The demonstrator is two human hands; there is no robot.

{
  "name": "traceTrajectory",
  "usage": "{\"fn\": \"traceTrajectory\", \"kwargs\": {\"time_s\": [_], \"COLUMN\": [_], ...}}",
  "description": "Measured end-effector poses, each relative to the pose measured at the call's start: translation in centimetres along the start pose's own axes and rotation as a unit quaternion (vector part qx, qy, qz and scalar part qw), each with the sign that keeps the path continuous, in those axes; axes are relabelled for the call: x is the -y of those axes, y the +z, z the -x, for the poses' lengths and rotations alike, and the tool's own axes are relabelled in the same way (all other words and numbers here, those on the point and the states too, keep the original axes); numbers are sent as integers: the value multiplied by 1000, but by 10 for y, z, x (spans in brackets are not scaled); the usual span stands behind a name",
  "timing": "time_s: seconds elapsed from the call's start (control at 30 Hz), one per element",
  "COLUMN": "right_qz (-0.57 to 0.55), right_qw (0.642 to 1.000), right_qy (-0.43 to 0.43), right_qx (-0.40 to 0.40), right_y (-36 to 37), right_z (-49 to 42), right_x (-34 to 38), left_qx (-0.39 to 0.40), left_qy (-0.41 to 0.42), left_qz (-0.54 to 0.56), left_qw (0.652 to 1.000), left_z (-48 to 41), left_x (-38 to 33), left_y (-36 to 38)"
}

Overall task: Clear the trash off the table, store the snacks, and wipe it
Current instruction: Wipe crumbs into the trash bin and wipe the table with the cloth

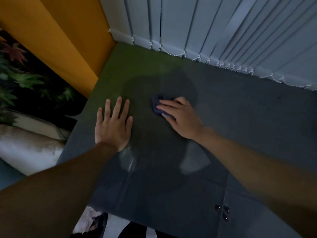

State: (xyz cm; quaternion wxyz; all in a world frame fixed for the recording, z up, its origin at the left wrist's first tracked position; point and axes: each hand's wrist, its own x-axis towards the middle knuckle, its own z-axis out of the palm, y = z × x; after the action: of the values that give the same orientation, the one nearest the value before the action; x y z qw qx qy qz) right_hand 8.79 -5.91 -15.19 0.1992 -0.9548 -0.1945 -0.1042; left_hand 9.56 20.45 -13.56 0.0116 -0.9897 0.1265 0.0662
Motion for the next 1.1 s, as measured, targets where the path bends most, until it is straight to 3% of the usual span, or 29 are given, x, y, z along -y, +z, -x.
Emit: {"fn": "traceTrajectory", "kwargs": {"time_s": [0.07,0.17,0.23,0.3,0.4,0.47,0.53,0.63,0.7,0.77,0.87,0.93,1.1], "right_qz": [17,36,35,32,22,23,40,43,41,28,9,20,52], "right_qw": [1000,981,967,973,996,999,996,975,966,978,999,999,973], "right_qy": [19,182,242,216,78,30,75,216,249,203,50,13,217], "right_qx": [-10,-64,-76,-74,-26,0,-7,-43,-50,-45,11,27,-54], "right_y": [-7,-8,-2,4,5,-1,-4,-3,2,6,5,2,4], "right_z": [7,10,12,21,47,56,58,59,66,84,118,127,128], "right_x": [-9,-6,13,40,62,59,55,74,99,123,138,129,142], "left_qx": [-1,-4,-2,-1,4,6,4,9,11,9,7,6,7], "left_qy": [-1,0,6,12,18,28,40,55,62,69,77,82,90], "left_qz": [6,44,63,70,74,68,61,54,54,52,50,41,32], "left_qw": [1000,999,998,997,997,997,997,997,997,996,996,996,995], "left_z": [3,10,17,27,41,51,59,69,76,84,93,98,108], "left_x": [-3,-5,-5,-6,-9,-10,-9,-7,-5,-3,0,0,-4], "left_y": [-2,-2,1,4,6,8,9,11,12,13,15,16,18]}}
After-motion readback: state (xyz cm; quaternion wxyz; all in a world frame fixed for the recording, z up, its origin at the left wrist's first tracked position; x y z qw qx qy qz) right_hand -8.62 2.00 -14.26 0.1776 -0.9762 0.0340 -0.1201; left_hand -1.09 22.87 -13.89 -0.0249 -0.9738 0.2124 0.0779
